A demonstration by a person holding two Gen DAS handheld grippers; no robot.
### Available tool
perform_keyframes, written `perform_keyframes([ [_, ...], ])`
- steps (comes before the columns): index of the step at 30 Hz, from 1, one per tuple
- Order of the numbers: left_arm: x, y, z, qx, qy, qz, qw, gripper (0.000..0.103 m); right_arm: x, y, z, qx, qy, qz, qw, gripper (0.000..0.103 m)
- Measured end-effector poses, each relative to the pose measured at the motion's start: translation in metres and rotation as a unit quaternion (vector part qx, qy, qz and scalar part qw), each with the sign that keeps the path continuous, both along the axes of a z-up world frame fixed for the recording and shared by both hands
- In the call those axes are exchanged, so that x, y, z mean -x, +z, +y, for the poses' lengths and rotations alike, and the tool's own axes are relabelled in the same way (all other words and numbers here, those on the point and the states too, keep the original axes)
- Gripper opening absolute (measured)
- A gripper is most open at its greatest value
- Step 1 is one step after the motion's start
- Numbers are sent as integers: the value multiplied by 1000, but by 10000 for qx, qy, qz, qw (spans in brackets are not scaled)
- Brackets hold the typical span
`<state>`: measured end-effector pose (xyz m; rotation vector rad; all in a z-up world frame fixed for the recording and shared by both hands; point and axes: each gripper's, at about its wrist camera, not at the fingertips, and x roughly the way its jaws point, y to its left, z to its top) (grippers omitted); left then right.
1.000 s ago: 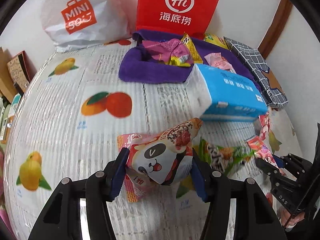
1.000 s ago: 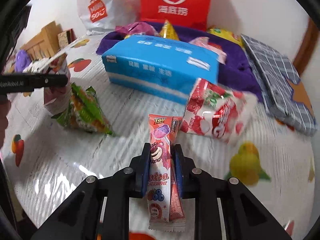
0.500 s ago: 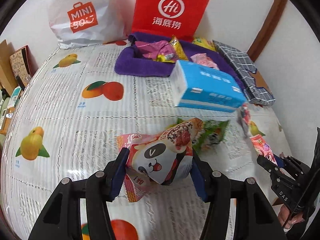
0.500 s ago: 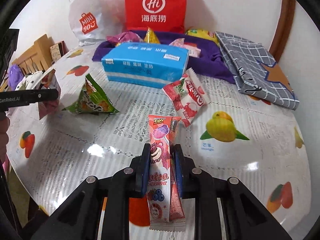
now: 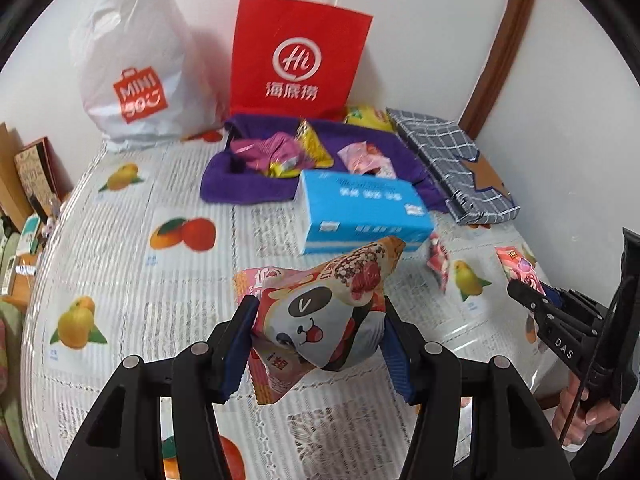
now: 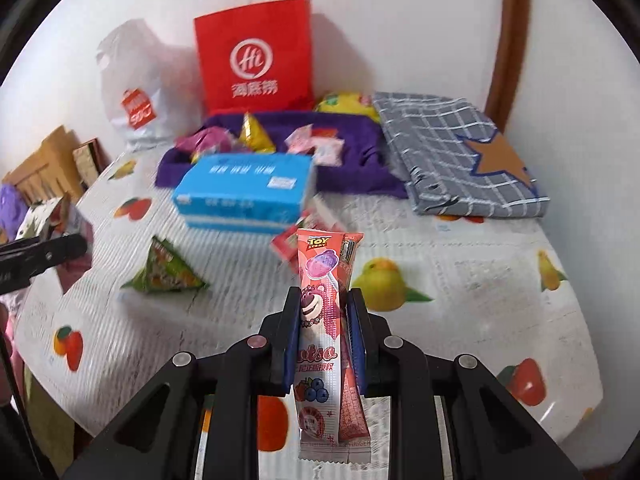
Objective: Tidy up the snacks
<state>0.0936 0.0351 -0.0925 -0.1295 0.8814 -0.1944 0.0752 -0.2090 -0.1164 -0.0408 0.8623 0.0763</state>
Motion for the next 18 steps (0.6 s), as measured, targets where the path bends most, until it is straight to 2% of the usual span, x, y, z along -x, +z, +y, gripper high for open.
perform_keyframes([
  [18,-36,55,-6,-129,-4,-576,9983,56,-51,67,-1,78,67,-669,9977,22],
])
